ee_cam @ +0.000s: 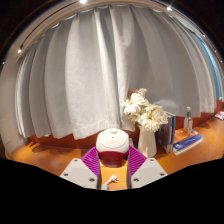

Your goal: Unplug charger

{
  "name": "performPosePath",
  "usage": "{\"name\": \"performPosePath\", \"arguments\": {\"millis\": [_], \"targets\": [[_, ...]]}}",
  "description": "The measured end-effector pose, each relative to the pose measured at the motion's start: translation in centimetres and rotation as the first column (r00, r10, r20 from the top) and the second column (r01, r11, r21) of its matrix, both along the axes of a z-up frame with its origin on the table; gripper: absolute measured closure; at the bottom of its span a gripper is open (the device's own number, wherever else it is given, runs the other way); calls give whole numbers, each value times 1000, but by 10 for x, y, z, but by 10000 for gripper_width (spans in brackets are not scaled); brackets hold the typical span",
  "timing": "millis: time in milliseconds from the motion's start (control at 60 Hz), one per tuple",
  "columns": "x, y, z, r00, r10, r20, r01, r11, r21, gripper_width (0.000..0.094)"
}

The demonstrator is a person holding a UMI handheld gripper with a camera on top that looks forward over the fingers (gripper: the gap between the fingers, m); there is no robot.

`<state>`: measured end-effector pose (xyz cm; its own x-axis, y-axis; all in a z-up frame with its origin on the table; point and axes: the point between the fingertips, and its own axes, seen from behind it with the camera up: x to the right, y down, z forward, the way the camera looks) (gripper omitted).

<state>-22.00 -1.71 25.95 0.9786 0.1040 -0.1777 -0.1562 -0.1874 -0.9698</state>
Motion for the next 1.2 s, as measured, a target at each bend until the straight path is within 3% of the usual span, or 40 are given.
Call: {"name": "performPosePath", "arguments": {"millis": [100, 183, 333, 417, 517, 567, 600, 667, 717, 750, 783, 933, 1200], "targets": [[47, 8, 15, 995, -38, 97, 37, 999, 10, 602], [89, 1, -42, 988, -53, 146, 65, 995, -73, 603], [132, -17, -168, 985, -12, 172, 64, 953, -298, 602], [138, -28, -208, 986, 30, 166, 32, 933, -359, 601], [146, -34, -227, 979, 48, 196, 28, 928, -371, 555], [150, -36, -237, 978, 51, 204, 31, 924, -382, 511], [149, -34, -235, 979, 47, 200, 29, 932, -362, 481], [149, -35, -237, 983, 49, 178, 19, 932, -362, 428], [148, -41, -251, 984, 66, 167, 9, 910, -413, 325], [146, -45, -260, 984, 81, 159, -2, 894, -448, 209], [144, -47, -263, 985, 90, 148, -13, 889, -457, 101], [136, -48, -240, 991, 82, 110, -29, 909, -415, 72], [126, -30, -168, 997, -14, 74, 34, 959, -282, 71]]}}
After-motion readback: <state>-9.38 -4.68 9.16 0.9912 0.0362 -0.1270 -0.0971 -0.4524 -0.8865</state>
